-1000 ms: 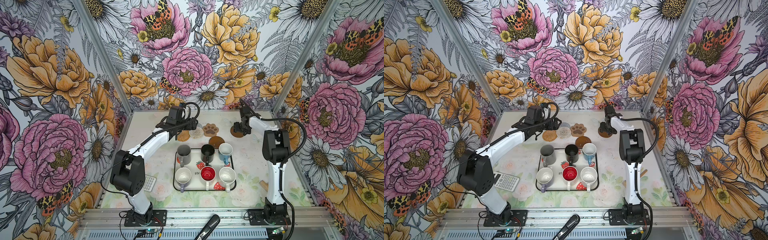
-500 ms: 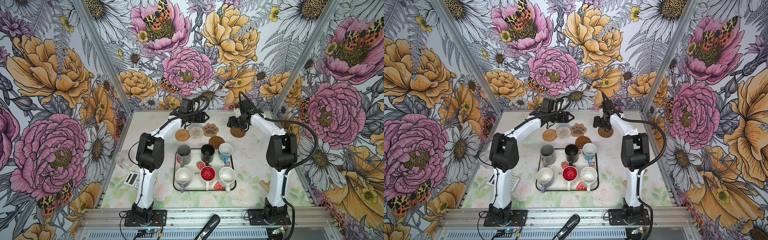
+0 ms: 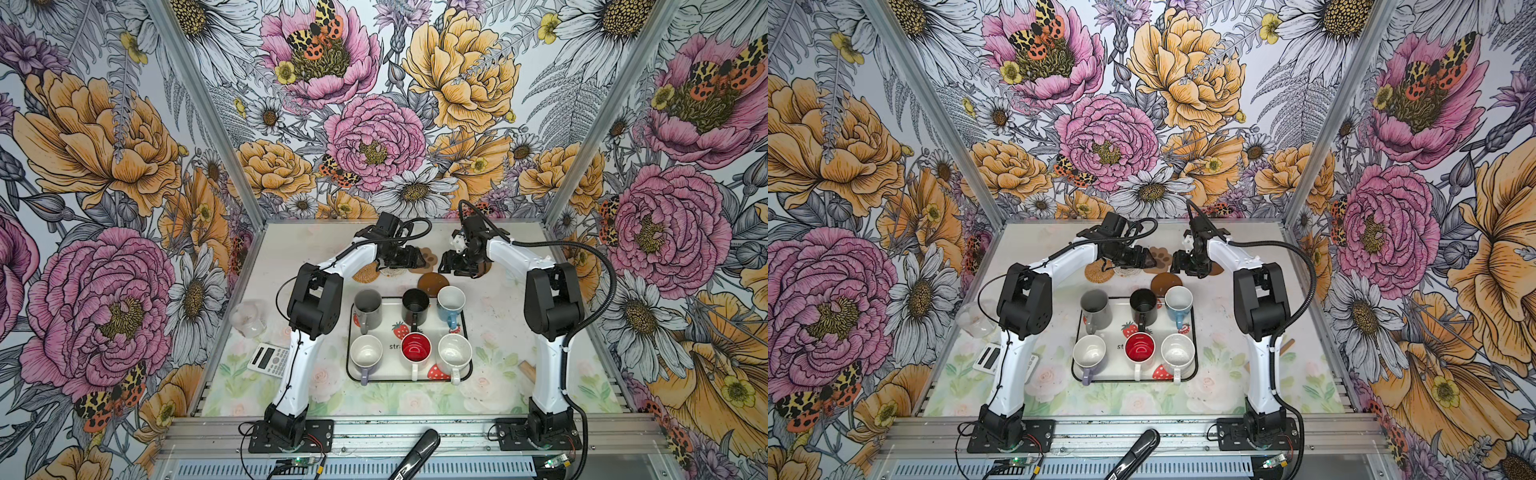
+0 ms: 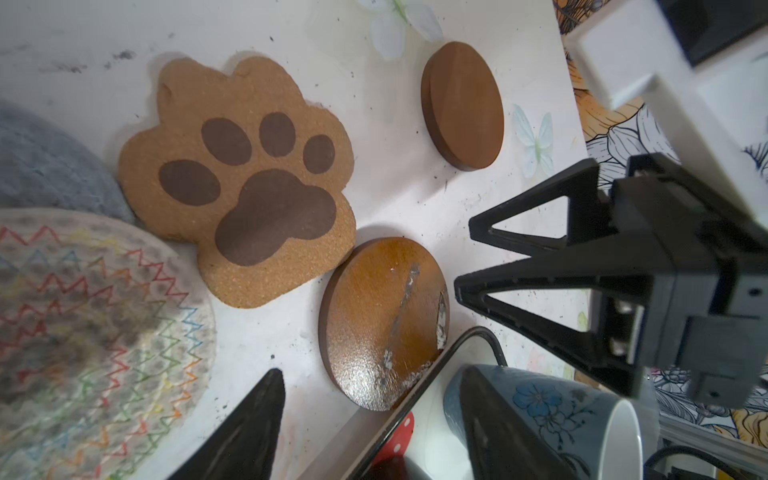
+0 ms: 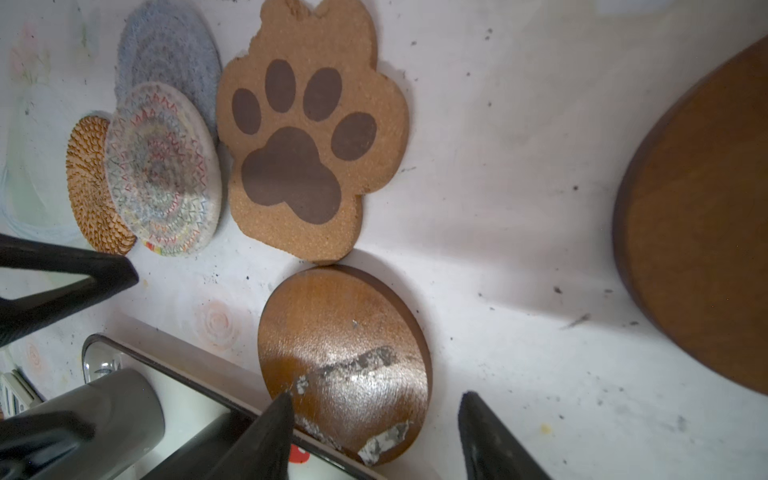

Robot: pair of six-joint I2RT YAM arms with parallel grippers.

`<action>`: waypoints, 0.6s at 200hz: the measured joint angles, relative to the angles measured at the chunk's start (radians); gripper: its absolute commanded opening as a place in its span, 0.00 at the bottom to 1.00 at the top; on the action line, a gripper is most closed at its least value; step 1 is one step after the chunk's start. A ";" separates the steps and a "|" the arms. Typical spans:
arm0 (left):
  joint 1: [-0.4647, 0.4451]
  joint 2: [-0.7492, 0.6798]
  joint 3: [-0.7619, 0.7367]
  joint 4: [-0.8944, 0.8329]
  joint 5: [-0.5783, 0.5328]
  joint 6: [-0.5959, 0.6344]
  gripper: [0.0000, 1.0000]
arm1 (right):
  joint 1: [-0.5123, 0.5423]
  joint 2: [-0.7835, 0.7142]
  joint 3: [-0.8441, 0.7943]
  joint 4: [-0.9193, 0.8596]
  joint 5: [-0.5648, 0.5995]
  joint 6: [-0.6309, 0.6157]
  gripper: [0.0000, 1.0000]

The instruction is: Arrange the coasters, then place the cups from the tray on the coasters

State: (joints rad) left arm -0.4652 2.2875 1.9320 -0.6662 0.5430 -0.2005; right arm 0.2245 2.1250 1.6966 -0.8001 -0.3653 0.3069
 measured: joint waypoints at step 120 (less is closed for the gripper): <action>-0.023 0.087 0.006 -0.087 0.001 0.031 0.63 | 0.000 0.031 -0.066 0.036 -0.064 0.022 0.65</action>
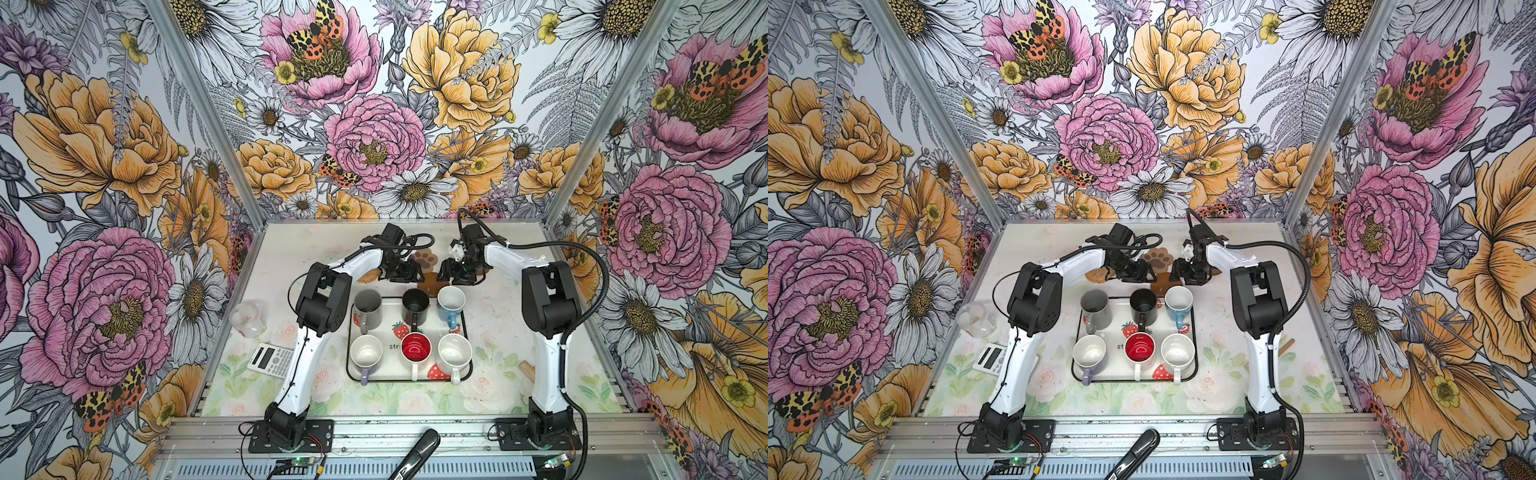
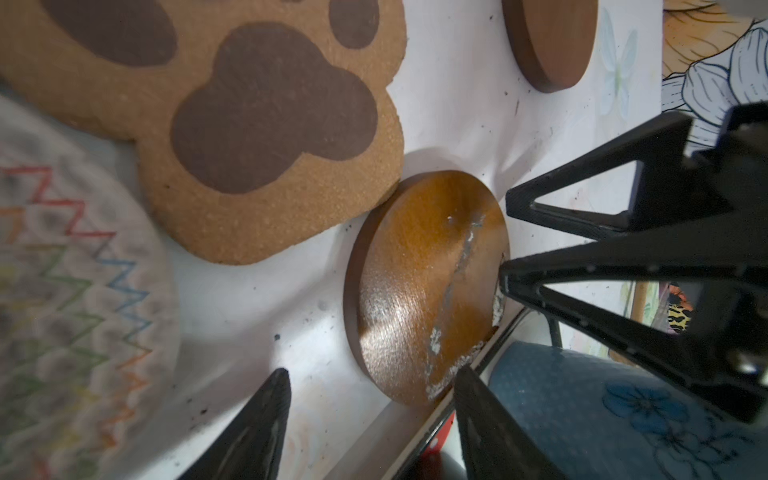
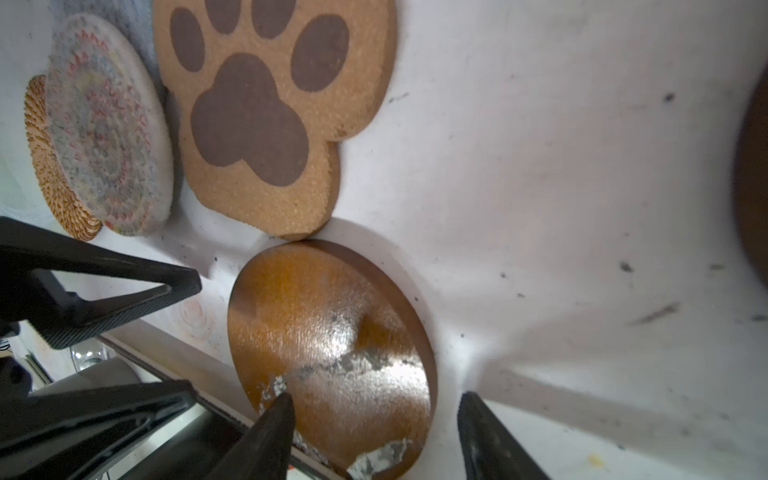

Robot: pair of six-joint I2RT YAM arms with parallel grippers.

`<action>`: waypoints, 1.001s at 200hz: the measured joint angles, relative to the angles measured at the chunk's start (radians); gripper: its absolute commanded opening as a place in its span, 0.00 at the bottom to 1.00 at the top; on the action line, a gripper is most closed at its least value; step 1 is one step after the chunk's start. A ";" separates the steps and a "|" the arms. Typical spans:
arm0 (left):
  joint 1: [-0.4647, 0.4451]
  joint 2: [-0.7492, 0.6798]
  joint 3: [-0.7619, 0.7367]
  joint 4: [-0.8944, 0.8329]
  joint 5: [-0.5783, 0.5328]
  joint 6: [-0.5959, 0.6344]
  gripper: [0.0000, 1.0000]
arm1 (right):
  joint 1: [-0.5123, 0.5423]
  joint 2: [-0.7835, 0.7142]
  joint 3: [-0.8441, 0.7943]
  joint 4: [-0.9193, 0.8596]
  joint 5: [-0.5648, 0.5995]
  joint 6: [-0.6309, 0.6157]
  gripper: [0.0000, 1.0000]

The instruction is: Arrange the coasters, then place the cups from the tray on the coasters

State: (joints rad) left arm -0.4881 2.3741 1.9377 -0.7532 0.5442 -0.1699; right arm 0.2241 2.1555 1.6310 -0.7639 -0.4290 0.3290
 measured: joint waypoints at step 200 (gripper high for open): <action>-0.026 0.040 0.035 -0.042 0.052 -0.011 0.52 | -0.003 0.020 -0.026 0.059 -0.089 0.035 0.58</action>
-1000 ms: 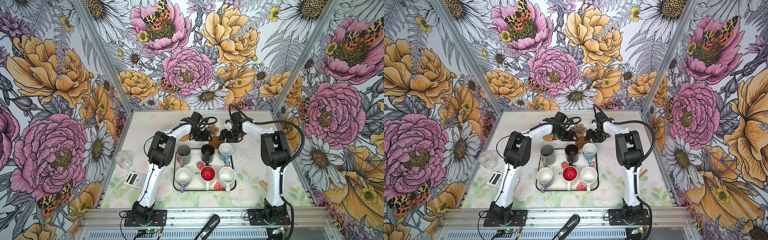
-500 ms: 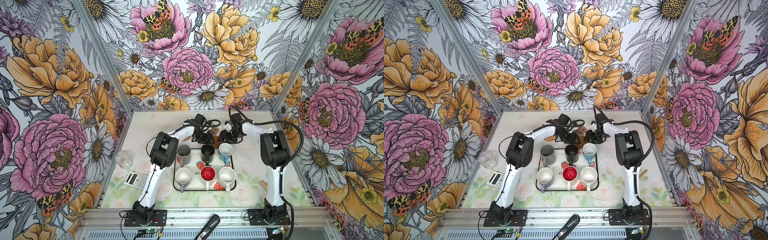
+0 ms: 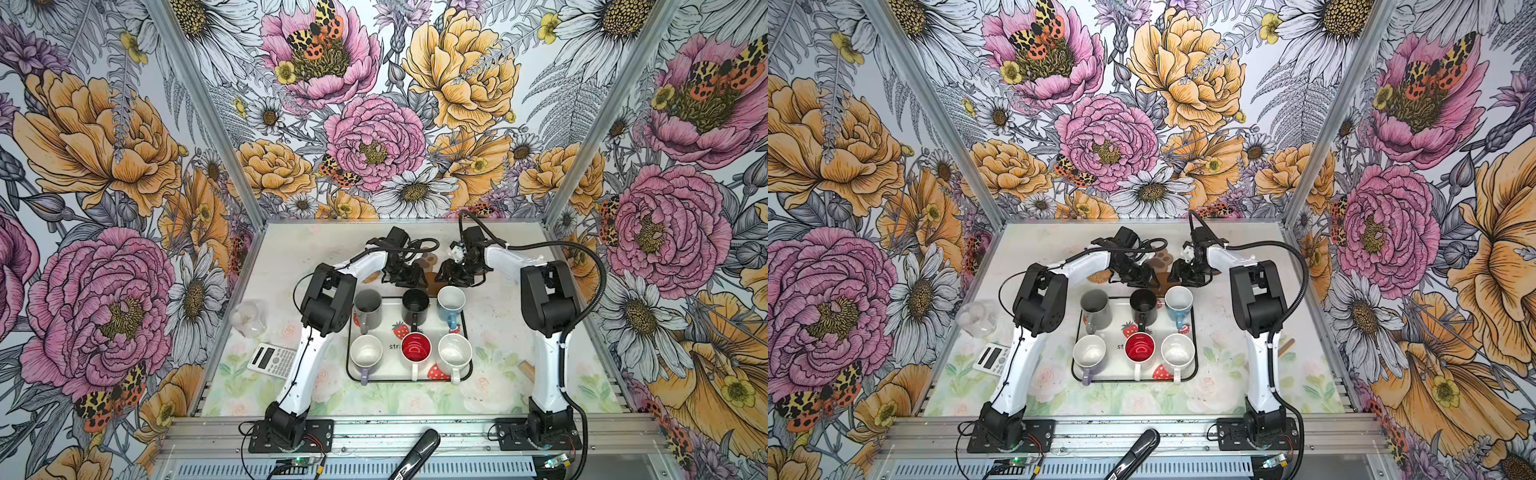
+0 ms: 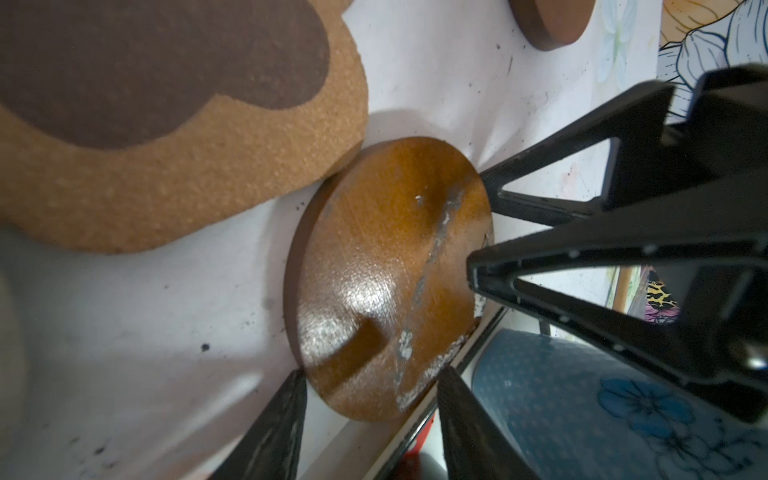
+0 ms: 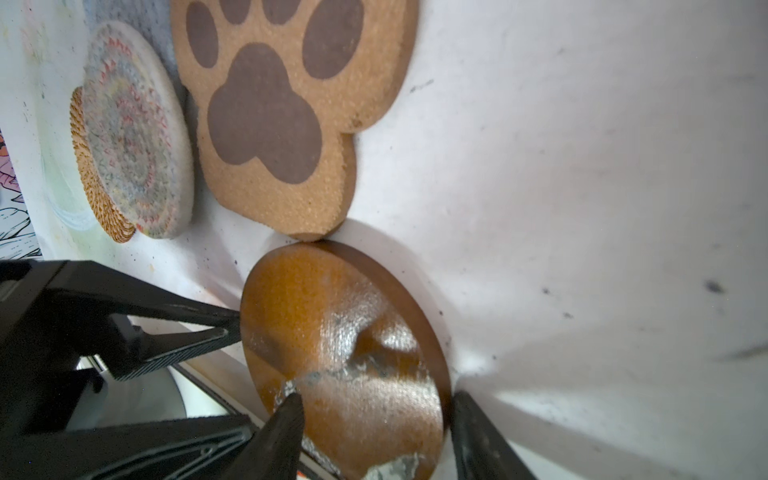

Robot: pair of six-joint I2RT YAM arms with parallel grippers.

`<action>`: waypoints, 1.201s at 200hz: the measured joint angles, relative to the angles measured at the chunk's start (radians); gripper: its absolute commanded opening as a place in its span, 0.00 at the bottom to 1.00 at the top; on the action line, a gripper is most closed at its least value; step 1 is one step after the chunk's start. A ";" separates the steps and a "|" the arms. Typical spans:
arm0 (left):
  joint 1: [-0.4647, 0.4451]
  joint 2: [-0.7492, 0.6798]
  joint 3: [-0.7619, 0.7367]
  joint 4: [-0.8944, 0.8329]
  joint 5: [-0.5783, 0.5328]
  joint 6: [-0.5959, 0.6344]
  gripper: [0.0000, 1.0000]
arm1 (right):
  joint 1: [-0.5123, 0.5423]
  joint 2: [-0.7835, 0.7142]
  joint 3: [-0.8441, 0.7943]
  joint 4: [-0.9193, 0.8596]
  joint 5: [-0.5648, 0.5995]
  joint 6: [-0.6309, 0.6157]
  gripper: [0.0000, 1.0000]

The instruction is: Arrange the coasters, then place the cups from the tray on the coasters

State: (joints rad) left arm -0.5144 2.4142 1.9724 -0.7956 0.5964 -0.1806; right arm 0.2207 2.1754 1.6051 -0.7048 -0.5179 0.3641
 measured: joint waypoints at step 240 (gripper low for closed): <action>0.009 0.323 0.538 -0.011 0.035 -0.186 0.51 | -0.117 0.095 0.130 0.045 -0.037 0.051 0.57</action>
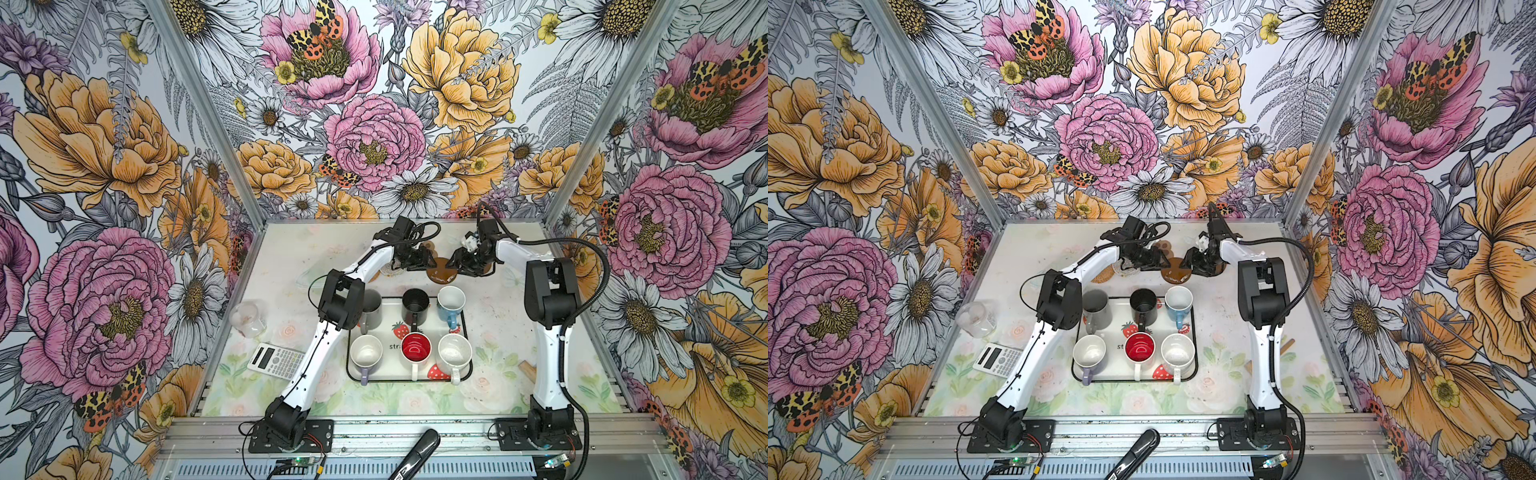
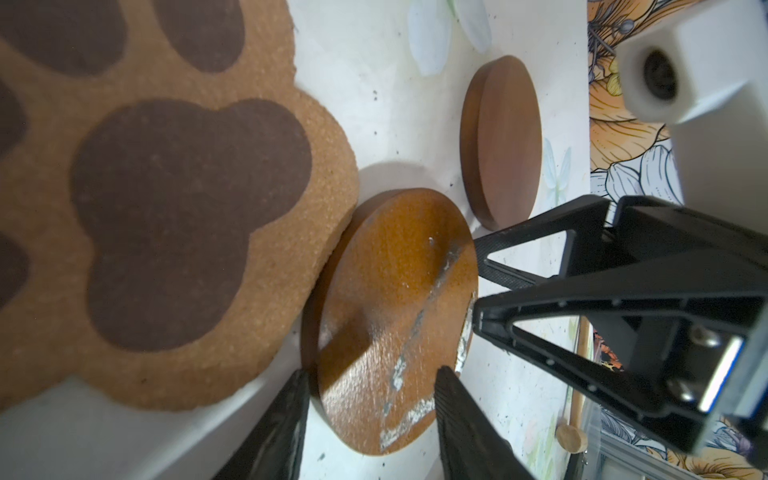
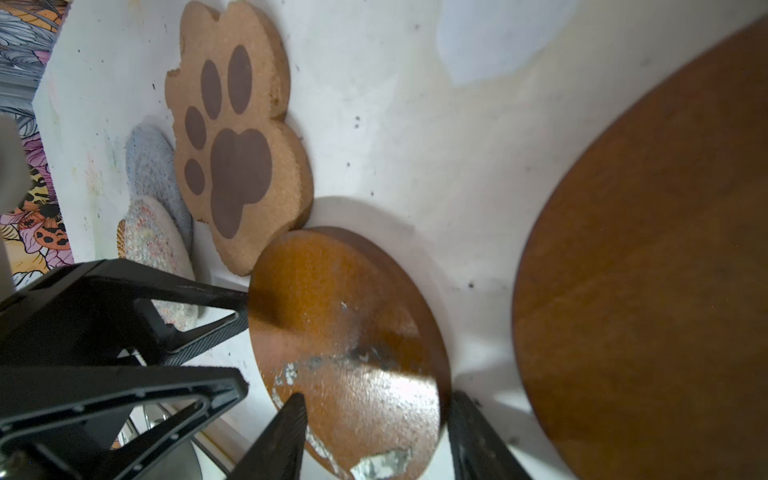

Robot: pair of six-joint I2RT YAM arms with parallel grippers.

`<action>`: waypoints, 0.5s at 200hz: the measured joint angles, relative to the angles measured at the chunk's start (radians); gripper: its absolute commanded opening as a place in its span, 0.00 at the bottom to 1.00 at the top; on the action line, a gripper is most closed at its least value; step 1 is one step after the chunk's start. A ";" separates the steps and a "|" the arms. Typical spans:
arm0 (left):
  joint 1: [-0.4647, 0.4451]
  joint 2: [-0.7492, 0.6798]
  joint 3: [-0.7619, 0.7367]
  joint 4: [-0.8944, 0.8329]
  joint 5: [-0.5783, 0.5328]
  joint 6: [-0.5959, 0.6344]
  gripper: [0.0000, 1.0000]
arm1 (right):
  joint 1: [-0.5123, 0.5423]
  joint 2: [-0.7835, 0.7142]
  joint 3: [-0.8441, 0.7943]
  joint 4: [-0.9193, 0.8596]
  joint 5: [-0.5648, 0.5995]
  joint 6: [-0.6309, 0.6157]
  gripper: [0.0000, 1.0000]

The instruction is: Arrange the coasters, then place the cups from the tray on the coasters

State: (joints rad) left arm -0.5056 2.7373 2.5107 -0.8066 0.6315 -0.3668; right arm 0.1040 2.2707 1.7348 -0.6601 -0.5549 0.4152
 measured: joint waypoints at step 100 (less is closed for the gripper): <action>0.000 0.058 0.033 0.182 0.053 -0.185 0.51 | -0.050 0.049 0.071 0.023 -0.007 0.014 0.57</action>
State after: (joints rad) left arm -0.5053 2.7949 2.5435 -0.6247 0.6842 -0.5518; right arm 0.0540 2.3196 1.8057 -0.6369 -0.5621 0.4297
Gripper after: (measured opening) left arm 0.511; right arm 0.567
